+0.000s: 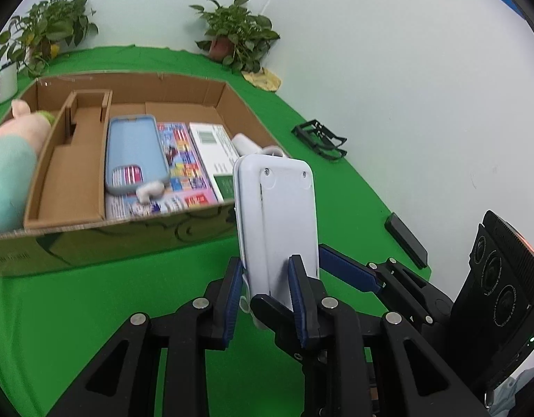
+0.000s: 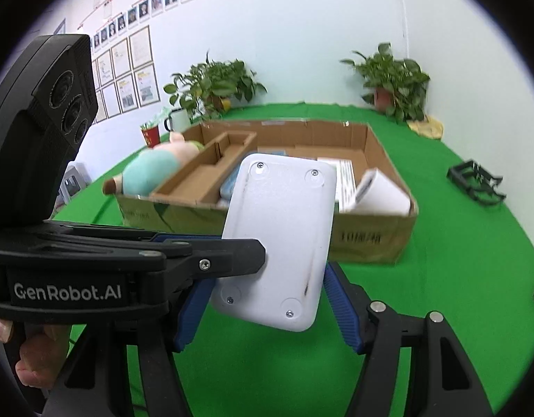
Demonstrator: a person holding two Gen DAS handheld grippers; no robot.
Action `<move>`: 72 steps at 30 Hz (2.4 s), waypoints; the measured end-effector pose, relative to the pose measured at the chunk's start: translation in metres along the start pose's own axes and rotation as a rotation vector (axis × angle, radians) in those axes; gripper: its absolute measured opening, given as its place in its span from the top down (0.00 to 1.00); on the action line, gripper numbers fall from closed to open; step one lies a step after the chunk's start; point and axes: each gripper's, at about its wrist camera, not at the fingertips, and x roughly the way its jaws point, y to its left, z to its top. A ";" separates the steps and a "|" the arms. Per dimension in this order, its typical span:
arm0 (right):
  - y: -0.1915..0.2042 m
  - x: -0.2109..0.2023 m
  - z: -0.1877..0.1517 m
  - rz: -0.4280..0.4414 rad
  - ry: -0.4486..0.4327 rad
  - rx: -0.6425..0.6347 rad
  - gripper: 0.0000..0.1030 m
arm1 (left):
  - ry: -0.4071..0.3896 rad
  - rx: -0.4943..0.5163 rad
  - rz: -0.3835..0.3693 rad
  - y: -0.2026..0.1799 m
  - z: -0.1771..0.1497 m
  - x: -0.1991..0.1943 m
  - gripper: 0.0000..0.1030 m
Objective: Organize objects
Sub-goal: 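Lift the white case and carry it over the large box, then lower the white case beside the phone case and release it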
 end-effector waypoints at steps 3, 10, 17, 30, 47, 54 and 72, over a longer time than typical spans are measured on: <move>0.001 -0.001 0.010 0.000 -0.026 -0.017 0.38 | -0.025 0.009 0.006 -0.002 0.012 -0.009 0.77; 0.000 0.003 0.033 -0.002 -0.065 -0.031 0.38 | -0.058 0.021 0.014 -0.001 0.039 -0.014 0.77; -0.007 0.011 0.054 -0.006 -0.088 -0.028 0.38 | -0.074 0.042 0.020 -0.001 0.070 -0.010 0.77; -0.041 0.070 0.108 0.022 -0.010 -0.024 0.38 | -0.003 -0.063 0.028 0.039 0.148 0.043 0.77; -0.068 0.171 0.109 0.142 0.333 0.066 0.38 | 0.153 -0.276 0.057 0.122 0.153 0.128 0.77; -0.069 0.184 0.111 0.132 0.370 0.076 0.38 | 0.130 -0.290 0.071 0.128 0.151 0.124 0.75; -0.026 0.081 0.050 -0.112 -0.095 -0.054 0.01 | -0.419 0.105 0.748 0.069 0.024 -0.013 0.00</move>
